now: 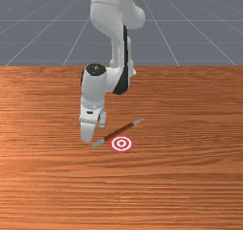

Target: Pick up the pen and put it to the marker

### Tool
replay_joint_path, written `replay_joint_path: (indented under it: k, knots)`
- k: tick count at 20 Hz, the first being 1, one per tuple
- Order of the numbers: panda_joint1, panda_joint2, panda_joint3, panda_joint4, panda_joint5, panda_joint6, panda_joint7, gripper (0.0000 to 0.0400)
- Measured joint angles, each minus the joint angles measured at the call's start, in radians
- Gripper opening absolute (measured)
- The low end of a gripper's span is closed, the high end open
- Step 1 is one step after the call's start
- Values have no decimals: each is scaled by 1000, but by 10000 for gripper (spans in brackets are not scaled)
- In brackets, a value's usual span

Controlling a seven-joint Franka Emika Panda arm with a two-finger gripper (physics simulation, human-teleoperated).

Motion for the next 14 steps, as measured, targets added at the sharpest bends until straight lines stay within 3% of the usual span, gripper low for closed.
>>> replay_joint_path:
  k: [1,3,4,6,9,11,12,13,14]
  knots:
    - [-27,-34,24,-64,12,33,-28,2]
    - [29,-87,-47,-199,-24,113,6,1]
    - [-22,-126,-2,-269,24,138,7,0]
    - [104,-132,-51,-288,63,113,194,0]
    - [266,-139,-52,-297,53,104,302,0]
    - [243,-119,-13,-240,39,51,226,45]
    - [237,-108,-8,-224,29,74,207,0]
    - [103,-101,116,-198,116,59,115,42]
    - [205,-90,20,-180,25,57,151,0]
